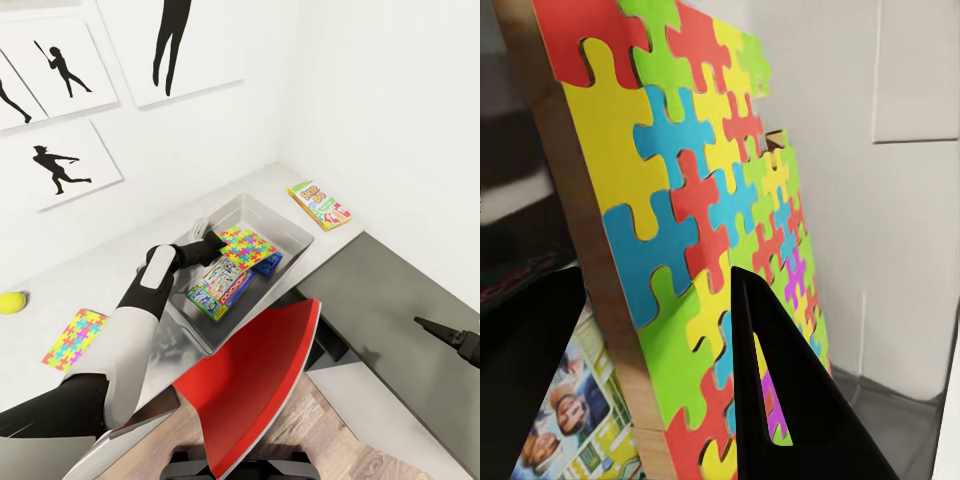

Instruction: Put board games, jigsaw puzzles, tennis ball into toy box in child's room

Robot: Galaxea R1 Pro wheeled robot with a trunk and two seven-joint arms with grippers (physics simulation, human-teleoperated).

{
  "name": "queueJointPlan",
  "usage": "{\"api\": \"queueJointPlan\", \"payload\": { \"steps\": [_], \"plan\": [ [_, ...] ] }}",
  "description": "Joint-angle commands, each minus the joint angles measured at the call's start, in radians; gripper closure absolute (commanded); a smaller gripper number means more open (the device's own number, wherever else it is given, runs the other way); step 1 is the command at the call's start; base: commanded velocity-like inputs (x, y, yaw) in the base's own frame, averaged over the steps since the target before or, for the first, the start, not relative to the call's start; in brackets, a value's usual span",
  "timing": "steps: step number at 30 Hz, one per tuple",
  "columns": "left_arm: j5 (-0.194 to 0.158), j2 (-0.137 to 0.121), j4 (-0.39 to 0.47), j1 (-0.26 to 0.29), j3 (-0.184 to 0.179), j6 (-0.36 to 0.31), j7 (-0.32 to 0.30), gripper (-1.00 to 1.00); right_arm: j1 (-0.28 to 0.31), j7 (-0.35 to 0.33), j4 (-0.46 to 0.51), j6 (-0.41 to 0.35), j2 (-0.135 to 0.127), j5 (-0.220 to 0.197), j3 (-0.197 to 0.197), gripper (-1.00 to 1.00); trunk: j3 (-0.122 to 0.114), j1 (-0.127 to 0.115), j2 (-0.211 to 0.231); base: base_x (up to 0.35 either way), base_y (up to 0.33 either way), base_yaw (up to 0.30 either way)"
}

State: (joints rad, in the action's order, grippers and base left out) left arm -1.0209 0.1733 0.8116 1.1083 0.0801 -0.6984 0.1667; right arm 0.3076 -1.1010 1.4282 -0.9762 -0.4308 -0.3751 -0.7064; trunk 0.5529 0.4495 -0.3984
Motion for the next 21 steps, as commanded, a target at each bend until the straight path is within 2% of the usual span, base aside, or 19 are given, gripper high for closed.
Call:
{"api": "queueJointPlan", "payload": {
  "steps": [1, 21],
  "plan": [
    [-0.011, 0.001, 0.000, 0.001, 0.004, -0.005, 0.009, 1.00, 0.001, -0.004, 0.000, -0.004, 0.000, 0.001, -0.001, -1.00, 0.001, 0.001, -0.002, 0.000, 0.000, 0.000],
    [-0.011, 0.001, -0.031, 0.002, 0.004, 0.011, 0.008, 1.00, 0.001, -0.004, 0.000, -0.004, 0.000, 0.001, -0.001, -1.00, 0.001, 0.001, -0.002, 0.000, 0.000, 0.000]
  ]
}}
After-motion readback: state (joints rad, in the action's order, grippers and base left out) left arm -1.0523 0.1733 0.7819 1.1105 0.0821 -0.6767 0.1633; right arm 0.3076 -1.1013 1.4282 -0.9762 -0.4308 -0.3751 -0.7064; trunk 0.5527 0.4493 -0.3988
